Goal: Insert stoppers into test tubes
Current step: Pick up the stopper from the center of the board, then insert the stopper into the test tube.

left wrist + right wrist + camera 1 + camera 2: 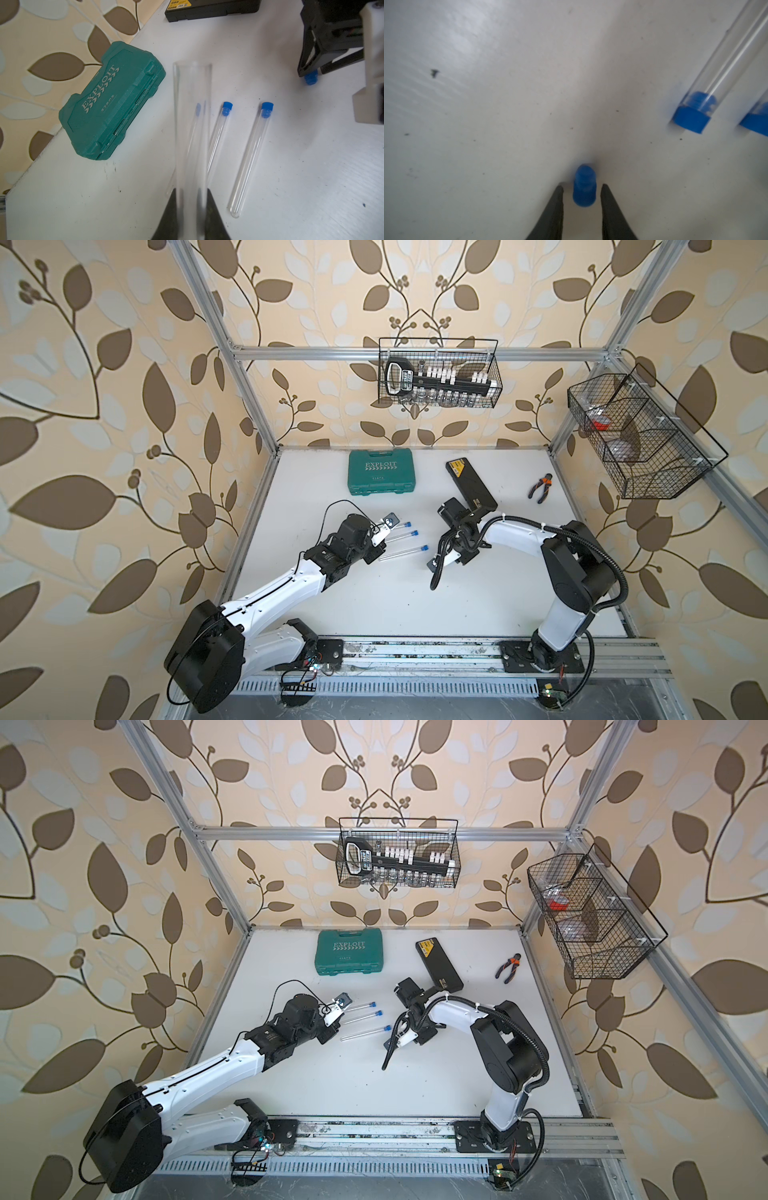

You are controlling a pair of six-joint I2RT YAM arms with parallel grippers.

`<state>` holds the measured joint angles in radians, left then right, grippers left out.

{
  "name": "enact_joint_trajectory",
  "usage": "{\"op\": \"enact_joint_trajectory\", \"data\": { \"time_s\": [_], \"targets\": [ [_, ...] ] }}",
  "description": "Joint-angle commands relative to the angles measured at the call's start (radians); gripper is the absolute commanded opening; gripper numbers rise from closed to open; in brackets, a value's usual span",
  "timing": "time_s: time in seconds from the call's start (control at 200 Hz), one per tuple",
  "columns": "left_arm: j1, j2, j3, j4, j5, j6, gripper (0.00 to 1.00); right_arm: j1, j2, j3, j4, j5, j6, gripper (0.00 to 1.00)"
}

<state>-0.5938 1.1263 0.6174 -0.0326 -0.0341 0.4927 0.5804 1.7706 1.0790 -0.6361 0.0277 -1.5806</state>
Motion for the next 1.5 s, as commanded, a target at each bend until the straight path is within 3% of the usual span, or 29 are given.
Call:
{"op": "enact_joint_trajectory", "data": {
  "time_s": [0.0, 1.04, 1.494],
  "targets": [
    [0.006, -0.023, 0.021, 0.02, 0.014, 0.002, 0.0, 0.001, 0.026, 0.01, -0.041, -0.009, 0.023, 0.29],
    [0.005, -0.03, 0.02, 0.02, 0.002, 0.01, 0.0, 0.004, 0.079, 0.064, -0.12, -0.028, 0.123, 0.19],
    [0.006, -0.028, 0.017, 0.017, 0.002, 0.012, 0.0, 0.0, 0.093, 0.101, -0.18, -0.066, 0.263, 0.09]
  ]
}}
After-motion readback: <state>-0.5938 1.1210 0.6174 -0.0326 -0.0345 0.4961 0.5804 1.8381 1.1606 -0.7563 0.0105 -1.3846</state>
